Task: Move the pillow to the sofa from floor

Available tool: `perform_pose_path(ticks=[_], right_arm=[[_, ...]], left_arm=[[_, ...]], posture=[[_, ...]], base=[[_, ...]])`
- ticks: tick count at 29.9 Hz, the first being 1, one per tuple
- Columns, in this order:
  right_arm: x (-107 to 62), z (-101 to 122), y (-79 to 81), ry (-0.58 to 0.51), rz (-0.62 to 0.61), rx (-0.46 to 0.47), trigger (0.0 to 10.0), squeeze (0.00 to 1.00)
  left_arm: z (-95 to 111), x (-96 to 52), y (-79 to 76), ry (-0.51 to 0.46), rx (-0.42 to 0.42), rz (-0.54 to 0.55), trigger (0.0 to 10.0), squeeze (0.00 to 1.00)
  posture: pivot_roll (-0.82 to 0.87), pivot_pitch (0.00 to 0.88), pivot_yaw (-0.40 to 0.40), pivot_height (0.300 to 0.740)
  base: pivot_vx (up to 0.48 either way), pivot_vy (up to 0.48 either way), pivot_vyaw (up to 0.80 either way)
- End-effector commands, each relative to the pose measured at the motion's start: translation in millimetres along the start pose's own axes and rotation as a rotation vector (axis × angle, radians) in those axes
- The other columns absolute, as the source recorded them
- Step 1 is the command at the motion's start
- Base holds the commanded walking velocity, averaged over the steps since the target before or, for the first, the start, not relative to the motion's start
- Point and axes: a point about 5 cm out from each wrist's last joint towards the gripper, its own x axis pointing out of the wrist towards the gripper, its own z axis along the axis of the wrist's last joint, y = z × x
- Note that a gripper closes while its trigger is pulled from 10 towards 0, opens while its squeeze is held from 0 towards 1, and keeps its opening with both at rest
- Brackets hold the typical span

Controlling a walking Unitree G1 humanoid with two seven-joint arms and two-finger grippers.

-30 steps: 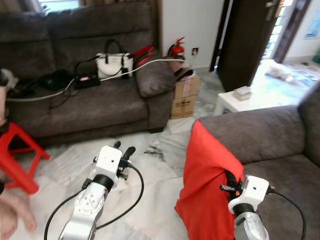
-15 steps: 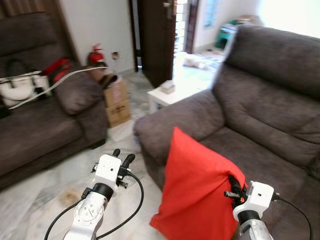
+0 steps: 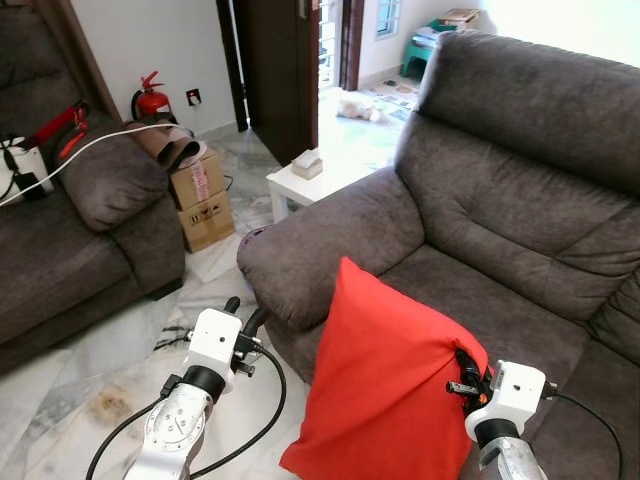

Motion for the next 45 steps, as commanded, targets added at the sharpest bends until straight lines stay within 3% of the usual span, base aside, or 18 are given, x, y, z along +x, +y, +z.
perform_pose_path(ticks=[1, 6, 25, 40, 45], right_arm=[[4.7, 29.4, -3.5, -0.146, -0.013, -0.01, 10.0, 0.0], [4.5, 35.7, -1.0, -0.189, 0.002, -0.034, 10.0, 0.0], [9.3, 38.6, 6.7, -0.181, 0.039, -0.033, 10.0, 0.0], [8.3, 37.4, 0.8, -0.152, 0.018, -0.054, 10.0, 0.0], [8.7, 37.2, 1.8, -0.151, 0.027, -0.049, 10.0, 0.0]], left_arm=[[0.5, -1.8, 2.4, 0.002, -0.005, 0.001, 10.0, 0.0], [1.0, -1.4, 0.3, 0.001, -0.011, -0.004, 10.0, 0.0], [-2.0, -5.2, -0.5, 0.014, 0.006, 0.042, 10.0, 0.0], [-0.8, -6.4, 0.0, 0.004, -0.001, 0.053, 10.0, 0.0], [-0.8, -6.4, -0.6, 0.004, -0.004, 0.056, 10.0, 0.0]], posture=[[0.08, 0.015, 0.048, 0.74], [0.08, 0.025, 0.047, 0.74], [0.09, 0.041, 0.02, 0.74], [0.09, 0.048, 0.016, 0.74], [0.09, 0.049, 0.013, 0.74]], base=[[0.0, 0.0, -0.8], [0.0, 0.0, -0.48], [-0.081, 0.0, 0.0], [-0.119, 0.0, 0.0], [0.0, 0.0, -0.77]])
